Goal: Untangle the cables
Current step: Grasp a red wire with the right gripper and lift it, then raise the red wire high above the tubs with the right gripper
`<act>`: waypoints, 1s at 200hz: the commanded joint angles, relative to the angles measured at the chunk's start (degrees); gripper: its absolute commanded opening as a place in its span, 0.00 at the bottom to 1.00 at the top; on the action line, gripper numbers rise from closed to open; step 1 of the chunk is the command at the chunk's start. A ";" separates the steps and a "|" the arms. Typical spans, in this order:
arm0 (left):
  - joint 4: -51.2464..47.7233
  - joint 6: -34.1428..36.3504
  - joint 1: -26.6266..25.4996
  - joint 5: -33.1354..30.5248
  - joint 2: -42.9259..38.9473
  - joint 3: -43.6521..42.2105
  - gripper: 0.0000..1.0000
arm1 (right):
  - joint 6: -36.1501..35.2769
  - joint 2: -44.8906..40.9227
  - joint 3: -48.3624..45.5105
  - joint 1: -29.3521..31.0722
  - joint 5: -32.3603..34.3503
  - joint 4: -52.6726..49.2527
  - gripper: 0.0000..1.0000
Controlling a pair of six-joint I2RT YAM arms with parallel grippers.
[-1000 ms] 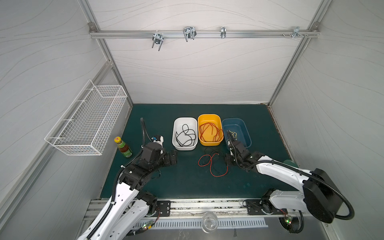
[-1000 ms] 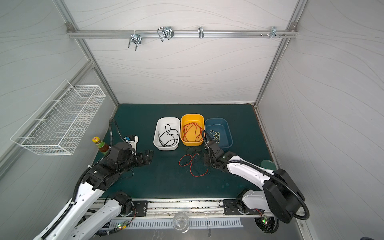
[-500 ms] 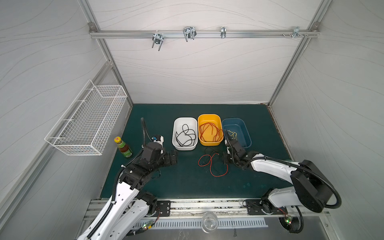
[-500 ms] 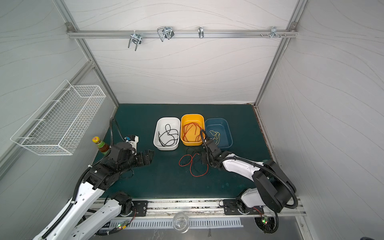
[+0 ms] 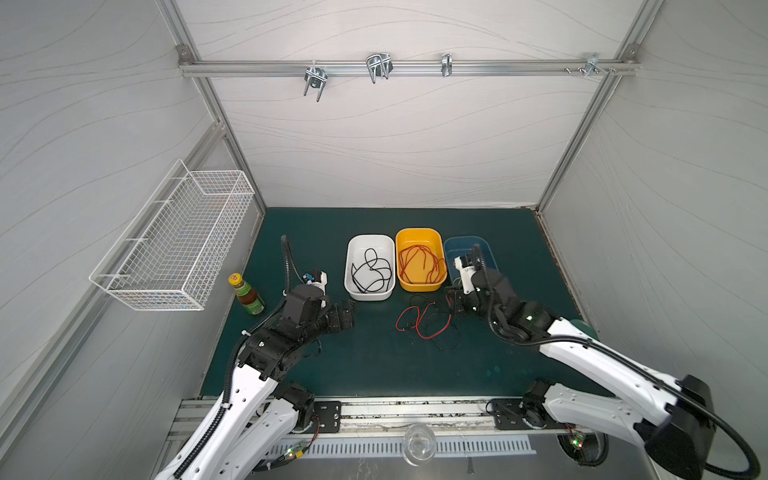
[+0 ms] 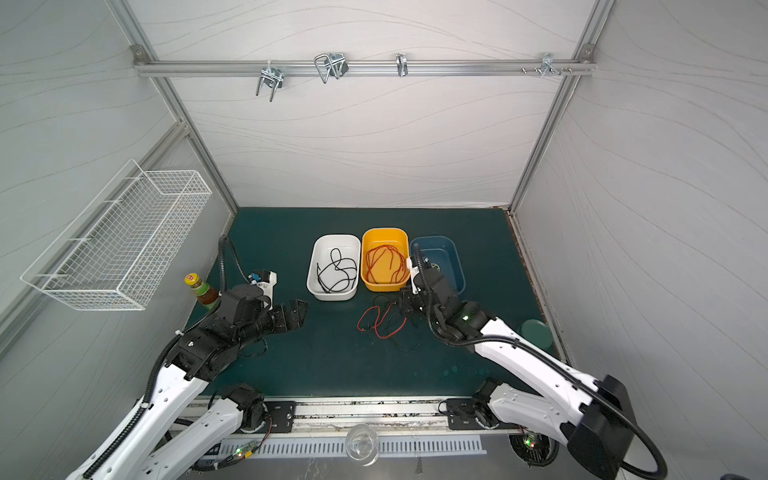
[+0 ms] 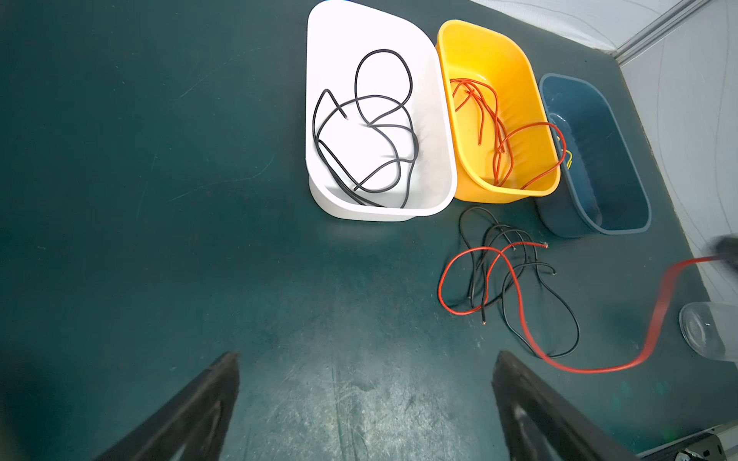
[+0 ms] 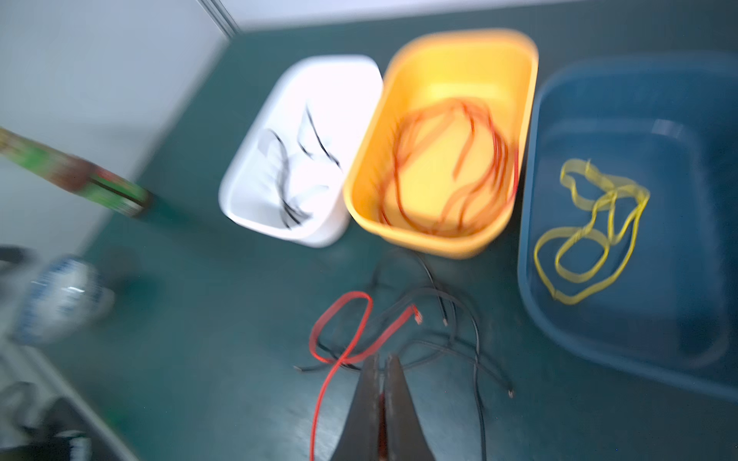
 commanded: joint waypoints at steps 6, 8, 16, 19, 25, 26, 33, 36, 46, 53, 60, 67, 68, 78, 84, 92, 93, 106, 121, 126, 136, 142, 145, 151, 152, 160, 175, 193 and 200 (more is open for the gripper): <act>2.22 0.34 -0.31 0.06 -0.68 0.21 1.00 | -2.97 -2.74 7.56 1.38 0.38 -8.88 0.00; 2.26 0.37 -0.31 0.06 -0.70 0.19 1.00 | -3.16 -2.72 8.54 1.44 0.35 -9.25 0.00; 2.26 0.38 -0.31 0.06 -0.72 0.21 1.00 | -3.94 -2.66 11.80 2.06 0.37 -10.96 0.00; 2.27 0.34 -0.31 0.06 -0.77 0.21 1.00 | -4.31 -2.48 13.15 2.39 0.39 -11.45 0.00; 2.26 0.33 -0.31 0.06 -0.80 0.21 1.00 | -5.03 -2.21 16.19 2.89 0.38 -12.69 0.00; 2.27 0.31 -0.36 0.06 -0.80 0.21 1.00 | -5.22 -2.13 16.64 2.93 0.39 -12.89 0.00; 2.27 0.34 -0.40 0.06 -0.83 0.21 1.00 | -5.94 -1.50 19.78 3.29 0.44 -14.10 0.00; 2.24 0.37 -0.40 0.06 -0.80 0.21 1.00 | -6.23 -1.18 21.63 3.40 0.35 -14.74 0.00; 2.27 0.38 -0.40 0.06 -0.88 0.21 1.00 | -7.30 0.16 26.98 3.45 -0.01 -17.02 0.00; 2.22 0.38 -0.49 0.06 -0.85 0.21 1.00 | -8.15 1.48 30.74 3.45 -0.16 -18.45 0.00; 2.23 0.38 -0.49 0.02 -0.96 0.21 1.00 | -9.10 2.79 34.50 3.45 -0.18 -19.93 0.00; 2.22 0.38 -0.51 -0.03 -1.04 0.21 1.00 | -9.99 4.15 38.21 3.42 -0.13 -21.32 0.00; 2.25 0.38 -0.54 -0.03 -1.05 0.21 1.00 | -10.07 4.44 38.82 3.45 -0.17 -21.51 0.00; 2.27 0.38 -0.67 -0.11 -1.01 0.17 1.00 | -11.27 6.85 44.23 3.42 -0.13 -23.67 0.00; 2.27 0.38 -0.67 -0.11 -1.06 0.21 1.00 | -11.81 8.26 47.37 3.47 -0.16 -24.78 0.00; 2.20 0.38 -0.73 -0.11 -0.95 0.21 1.00 | -12.57 10.05 51.30 3.47 -0.32 -26.23 0.00; 2.19 0.38 -0.74 -0.11 -0.96 0.21 1.00 | -12.64 10.33 51.78 3.48 -0.36 -26.38 0.00; 2.14 0.38 -0.75 -0.11 -0.98 0.21 1.00 | -14.14 12.95 56.46 3.40 -0.84 -27.14 0.00; 2.18 0.38 -0.75 -0.20 -0.98 0.21 1.00 | -15.51 16.02 61.08 3.11 -0.74 -28.10 0.00; 2.16 0.38 -0.75 -0.20 -1.01 0.21 1.00 | -15.99 17.07 62.45 2.92 -1.22 -28.37 0.00; 2.16 0.38 -0.84 -0.26 -1.06 0.21 1.00 | -16.79 18.87 64.30 2.18 -2.15 -28.28 0.00; 2.18 0.38 -0.84 -0.29 -1.07 0.18 1.00 | -16.84 19.91 65.10 1.33 -2.87 -28.11 0.00; 2.18 0.38 -0.91 -0.29 -1.13 0.13 1.00 | -16.69 20.43 65.54 0.76 -3.57 -28.04 0.00; 2.18 0.38 -0.93 -0.33 -1.06 0.13 1.00 | -16.50 21.44 66.05 -0.48 -5.32 -27.76 0.00; 2.14 0.38 -0.93 -0.36 -1.06 0.13 1.00 | -16.49 21.56 66.14 -0.74 -5.63 -27.72 0.00; 2.14 0.38 -0.93 -0.38 -1.05 0.17 1.00 | -15.88 22.83 66.75 -2.61 -7.59 -27.34 0.00; 2.10 0.40 -1.10 -0.45 -0.96 0.19 1.00 | -14.84 24.81 67.27 -5.85 -10.60 -26.00 0.00; 2.10 0.38 -1.19 -0.54 -0.87 0.12 1.00 | -14.71 27.48 68.55 -8.04 -11.89 -25.10 0.00; 2.10 0.38 -1.19 -0.55 -0.87 0.13 1.00 | -15.04 28.54 68.98 -8.76 -12.49 -24.83 0.00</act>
